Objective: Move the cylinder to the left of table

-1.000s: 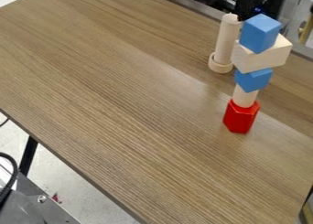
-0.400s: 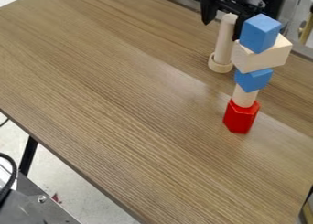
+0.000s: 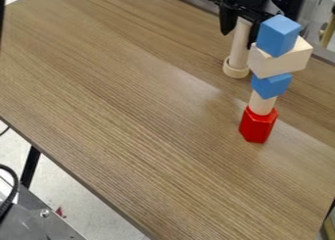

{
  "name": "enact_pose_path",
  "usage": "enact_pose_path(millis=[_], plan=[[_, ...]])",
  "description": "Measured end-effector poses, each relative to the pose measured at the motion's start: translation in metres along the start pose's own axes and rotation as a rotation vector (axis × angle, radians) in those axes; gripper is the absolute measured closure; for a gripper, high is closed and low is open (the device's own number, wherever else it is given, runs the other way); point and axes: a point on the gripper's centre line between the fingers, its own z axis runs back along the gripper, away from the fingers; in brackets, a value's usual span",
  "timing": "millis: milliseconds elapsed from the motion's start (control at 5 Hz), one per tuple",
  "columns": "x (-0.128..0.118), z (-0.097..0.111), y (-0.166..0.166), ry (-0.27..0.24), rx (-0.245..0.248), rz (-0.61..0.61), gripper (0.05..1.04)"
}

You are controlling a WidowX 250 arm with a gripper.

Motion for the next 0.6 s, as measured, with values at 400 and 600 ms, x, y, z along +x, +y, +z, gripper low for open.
enact_pose_path(millis=[400, 600], plan=[[0.007, 0.001, 0.004, -0.035, 0.016, 0.018, 0.500], [-0.001, 0.014, 0.021, -0.014, 0.033, 0.079, 0.500]])
